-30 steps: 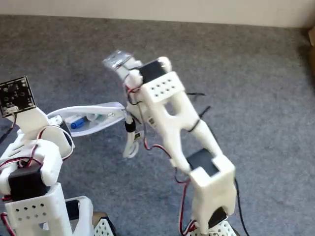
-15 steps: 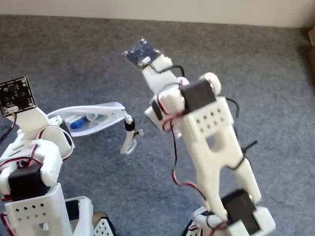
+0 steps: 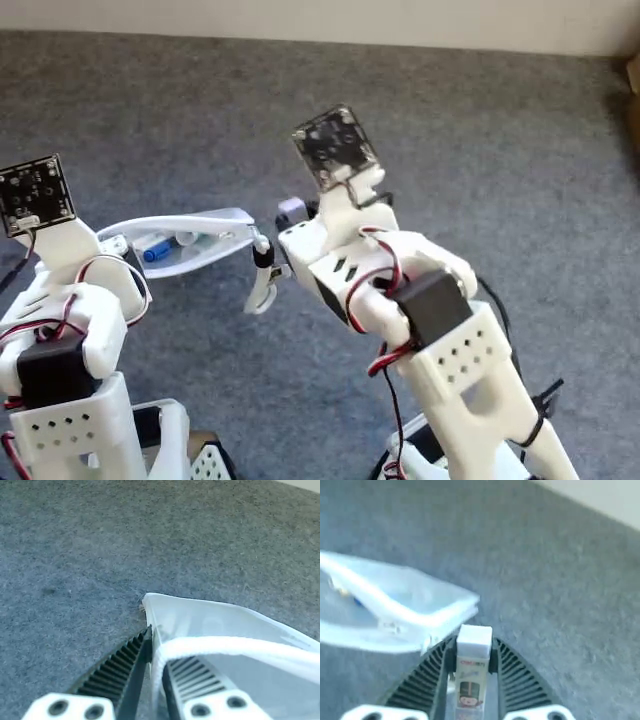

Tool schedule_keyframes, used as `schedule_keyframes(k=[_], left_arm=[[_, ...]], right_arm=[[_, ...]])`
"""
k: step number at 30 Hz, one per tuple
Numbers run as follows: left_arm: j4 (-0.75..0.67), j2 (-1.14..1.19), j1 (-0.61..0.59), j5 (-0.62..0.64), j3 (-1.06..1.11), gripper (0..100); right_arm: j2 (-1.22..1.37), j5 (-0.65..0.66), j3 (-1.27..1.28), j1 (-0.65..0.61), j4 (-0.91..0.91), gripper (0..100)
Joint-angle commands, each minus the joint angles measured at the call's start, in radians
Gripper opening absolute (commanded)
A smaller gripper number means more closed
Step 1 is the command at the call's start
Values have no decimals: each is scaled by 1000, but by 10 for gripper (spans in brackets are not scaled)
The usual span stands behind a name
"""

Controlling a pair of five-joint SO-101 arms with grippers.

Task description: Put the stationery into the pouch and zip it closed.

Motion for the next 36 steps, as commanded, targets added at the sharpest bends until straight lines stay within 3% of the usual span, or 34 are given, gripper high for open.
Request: schedule_keyframes(k=[1, 11, 24, 32, 36], left_arm=[[-20, -12, 24, -9, -30, 8], [-2, -12, 24, -9, -30, 7], [2, -12, 24, -9, -30, 7], [3, -15, 22, -9, -22, 7], [2, -19, 21, -9, -7, 7]], right_arm=[[-82, -49, 70, -24, -183, 4], [-137, -101, 177, -183, -444, 4], [-277, -126, 191, -323, -513, 4], [-266, -124, 524, -320, -1102, 4], [-260, -89, 642, -298, -1305, 4]])
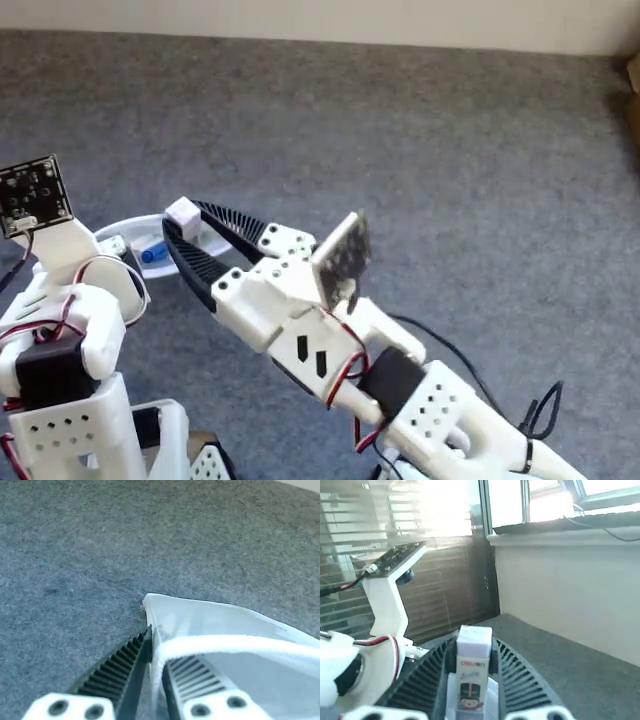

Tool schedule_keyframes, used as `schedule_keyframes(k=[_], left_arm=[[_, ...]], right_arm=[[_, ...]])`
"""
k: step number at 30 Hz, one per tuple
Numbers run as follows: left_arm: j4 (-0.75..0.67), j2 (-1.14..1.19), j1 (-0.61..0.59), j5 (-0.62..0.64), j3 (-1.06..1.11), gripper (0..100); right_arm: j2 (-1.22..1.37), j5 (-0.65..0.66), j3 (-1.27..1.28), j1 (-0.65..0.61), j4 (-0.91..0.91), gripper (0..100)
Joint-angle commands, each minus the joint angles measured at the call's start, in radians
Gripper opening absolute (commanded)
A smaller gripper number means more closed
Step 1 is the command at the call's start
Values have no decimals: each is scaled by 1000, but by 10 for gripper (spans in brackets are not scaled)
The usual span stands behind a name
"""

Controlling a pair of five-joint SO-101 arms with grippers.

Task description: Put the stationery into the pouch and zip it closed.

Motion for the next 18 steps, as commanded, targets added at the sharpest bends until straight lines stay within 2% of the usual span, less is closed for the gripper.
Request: schedule_keyframes(k=[1, 6, 18], left_arm=[[0, -19, 22, -9, -5, 7], [0, -19, 24, -9, -8, 7], [0, -19, 22, -9, -12, 7]], right_arm=[[-10, 57, 48, 16, -199, 4], [-7, 152, 133, 19, -343, 4], [71, 161, 168, 21, -449, 4]])
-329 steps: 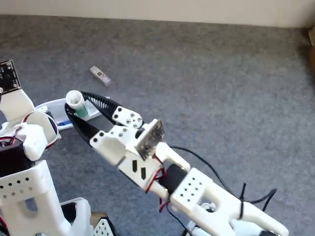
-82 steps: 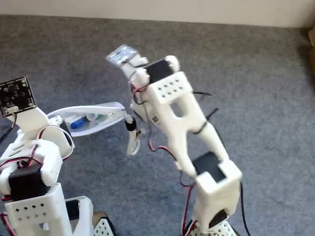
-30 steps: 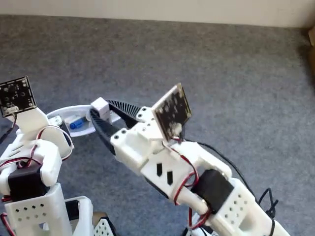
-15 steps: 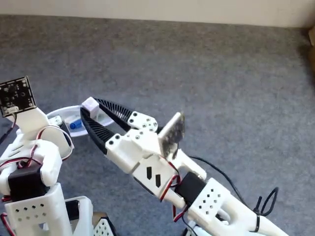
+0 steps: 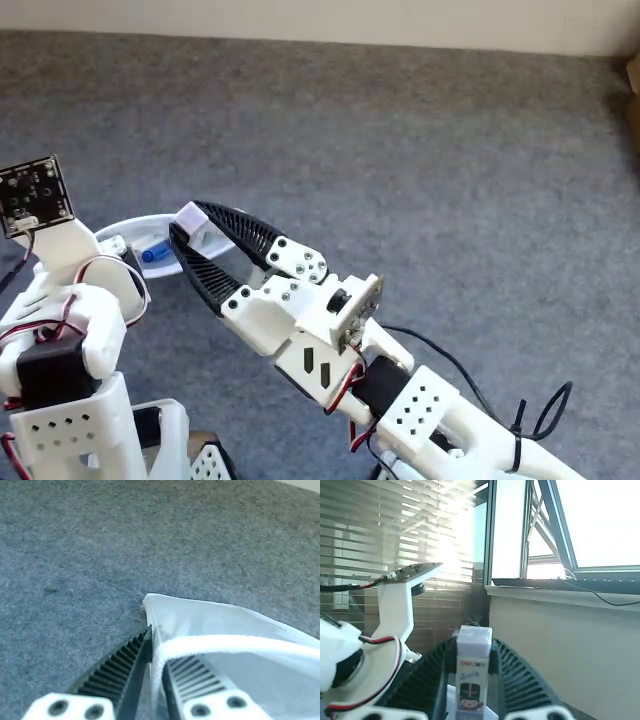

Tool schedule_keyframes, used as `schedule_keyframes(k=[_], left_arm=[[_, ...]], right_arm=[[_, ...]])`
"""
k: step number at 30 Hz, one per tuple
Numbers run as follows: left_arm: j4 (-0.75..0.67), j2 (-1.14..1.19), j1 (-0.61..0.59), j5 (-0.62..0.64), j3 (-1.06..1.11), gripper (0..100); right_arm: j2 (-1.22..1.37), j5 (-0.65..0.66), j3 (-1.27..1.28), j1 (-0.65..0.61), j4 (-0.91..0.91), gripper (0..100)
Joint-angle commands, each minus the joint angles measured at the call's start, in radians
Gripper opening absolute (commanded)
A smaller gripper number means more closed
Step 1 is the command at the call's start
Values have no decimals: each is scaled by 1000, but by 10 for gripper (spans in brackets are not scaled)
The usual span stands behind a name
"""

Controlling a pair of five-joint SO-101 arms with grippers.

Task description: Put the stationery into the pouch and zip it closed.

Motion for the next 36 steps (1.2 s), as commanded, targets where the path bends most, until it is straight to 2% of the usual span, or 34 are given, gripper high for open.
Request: schedule_keyframes(k=[1, 8, 16, 19, 21, 27, 36], left_arm=[[0, -19, 22, -9, -12, 7], [0, -19, 21, -9, -7, 7], [0, -19, 21, -11, -7, 7], [0, -19, 21, -11, -5, 7], [0, -19, 21, -11, -5, 7], [-2, -19, 21, -11, -5, 7], [-2, -19, 21, -11, -4, 7]], right_arm=[[88, 11, -18, 18, -65, 4], [283, 41, -12, 38, -191, 4], [302, 328, -8, 45, -189, 4], [302, 381, -7, 45, -182, 5], [302, 382, -10, 44, -128, 35], [302, 382, -15, 45, -33, 247], [300, 384, -10, 44, -33, 245]])
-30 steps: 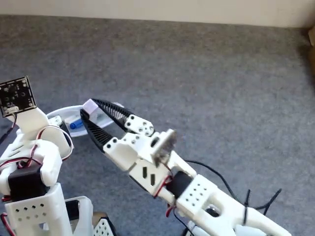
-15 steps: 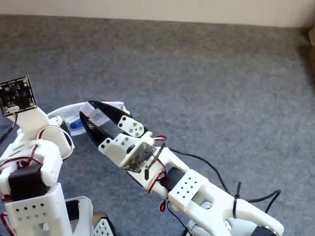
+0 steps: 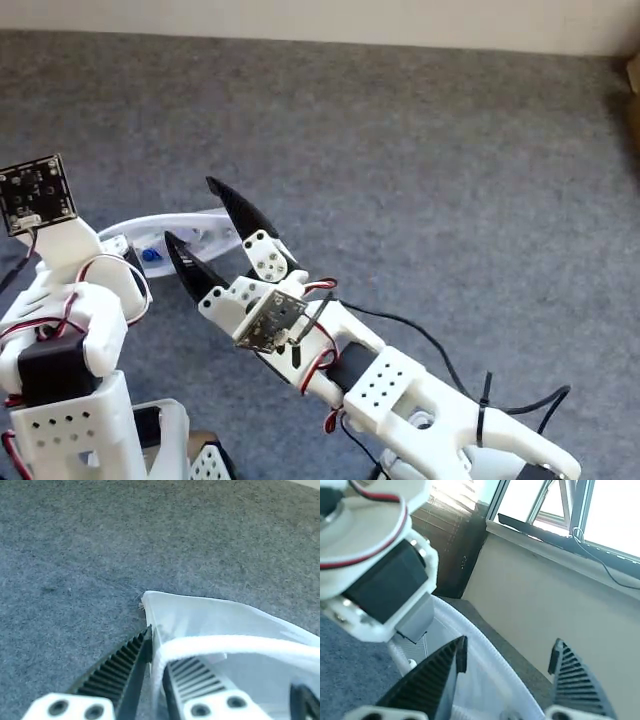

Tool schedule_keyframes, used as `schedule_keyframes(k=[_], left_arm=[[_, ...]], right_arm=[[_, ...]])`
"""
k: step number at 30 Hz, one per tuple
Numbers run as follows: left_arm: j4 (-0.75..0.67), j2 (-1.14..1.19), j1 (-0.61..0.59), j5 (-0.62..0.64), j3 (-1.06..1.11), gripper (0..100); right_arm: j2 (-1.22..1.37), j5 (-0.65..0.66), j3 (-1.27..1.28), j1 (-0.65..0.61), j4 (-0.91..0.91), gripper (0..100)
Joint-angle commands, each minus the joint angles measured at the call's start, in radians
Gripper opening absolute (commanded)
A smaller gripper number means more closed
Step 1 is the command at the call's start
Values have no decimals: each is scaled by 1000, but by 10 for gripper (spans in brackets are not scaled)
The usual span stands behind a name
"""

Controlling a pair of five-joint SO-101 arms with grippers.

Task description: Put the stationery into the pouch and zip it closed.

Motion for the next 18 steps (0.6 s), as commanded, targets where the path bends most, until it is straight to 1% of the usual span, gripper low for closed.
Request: schedule_keyframes(k=[1, 4, 5, 7, 10, 13, 18], left_arm=[[-2, -21, 21, -11, -5, 7], [-2, -21, 21, -11, -5, 7], [-2, -21, 21, -11, -5, 7], [-2, -21, 21, -11, -5, 7], [-2, -21, 21, -11, -5, 7], [-2, -21, 21, -11, -5, 7], [-2, -21, 21, -11, -5, 7]], right_arm=[[4, 14, -7, 19, 10, 245], [-13, 14, -7, 22, 13, 245], [-31, 14, -7, 22, 39, 245], [-93, 12, -13, 24, 145, 245], [-214, 9, -19, 24, 361, 245], [-312, 8, -56, 24, 538, 245], [-389, 6, -107, 25, 722, 245]])
